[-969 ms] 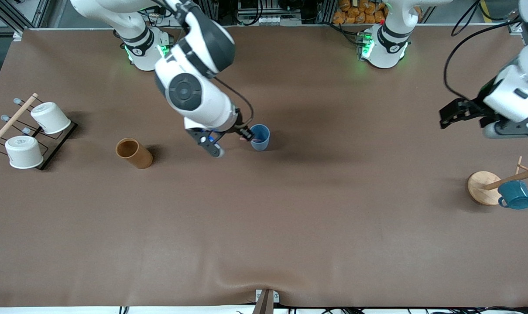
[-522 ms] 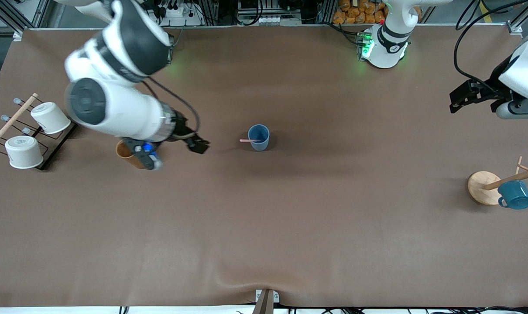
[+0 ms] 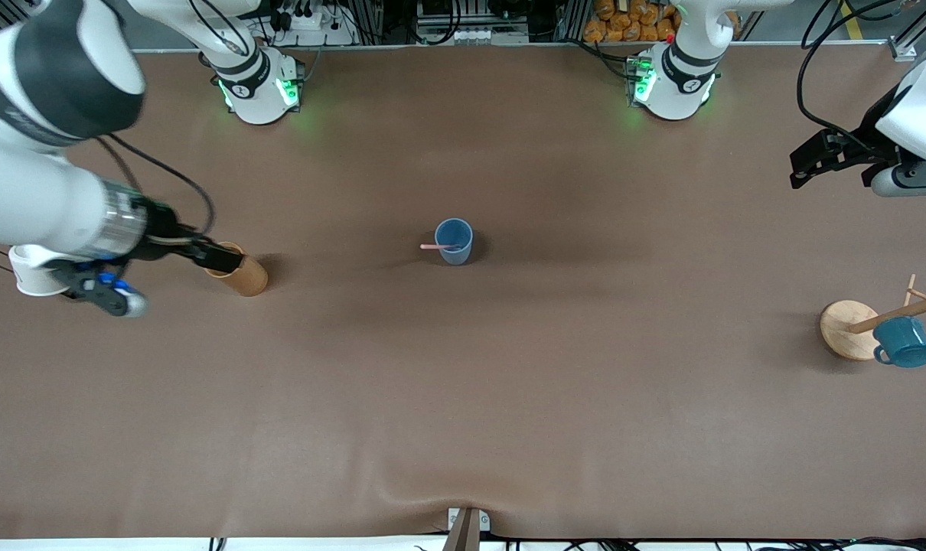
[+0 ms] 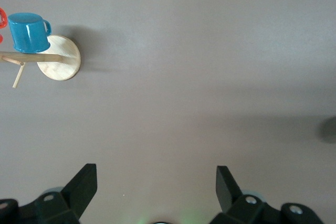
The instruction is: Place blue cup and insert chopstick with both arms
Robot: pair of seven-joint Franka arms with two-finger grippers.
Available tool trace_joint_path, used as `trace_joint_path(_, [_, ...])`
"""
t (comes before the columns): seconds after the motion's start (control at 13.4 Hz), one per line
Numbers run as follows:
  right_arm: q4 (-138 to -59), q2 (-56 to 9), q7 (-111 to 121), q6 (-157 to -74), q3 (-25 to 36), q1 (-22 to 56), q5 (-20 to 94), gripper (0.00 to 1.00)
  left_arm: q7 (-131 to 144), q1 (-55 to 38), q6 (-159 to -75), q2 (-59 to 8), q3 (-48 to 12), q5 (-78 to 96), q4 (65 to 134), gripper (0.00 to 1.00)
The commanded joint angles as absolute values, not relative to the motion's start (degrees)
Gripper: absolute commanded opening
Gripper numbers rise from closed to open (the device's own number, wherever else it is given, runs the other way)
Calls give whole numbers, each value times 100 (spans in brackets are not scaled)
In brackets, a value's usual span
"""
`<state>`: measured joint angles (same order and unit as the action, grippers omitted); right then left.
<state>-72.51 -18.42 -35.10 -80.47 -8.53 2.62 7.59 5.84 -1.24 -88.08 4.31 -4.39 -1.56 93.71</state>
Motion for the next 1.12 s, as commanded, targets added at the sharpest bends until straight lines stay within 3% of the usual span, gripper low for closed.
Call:
trace_joint_path(0.0, [-7365, -1547, -2044, -7963, -853, -131, 528, 100, 475, -97, -8850, 483, -475, -53, 9431, 100])
trace_joint_path(0.37, [-7794, -812, -476, -7954, 95, -62, 422, 100, 510, -106, -8868, 448, -483, -44, 9439, 100])
trace_joint_path(0.67, [-8428, 16, -352, -7998, 123, 26, 212, 100, 501, -123, -8877, 439, -492, -44, 9439, 100])
trace_joint_path(1.04, [-8183, -61, -369, -8033, 106, 35, 185, 100, 580, -184, -8956, 413, -510, -44, 9431, 100])
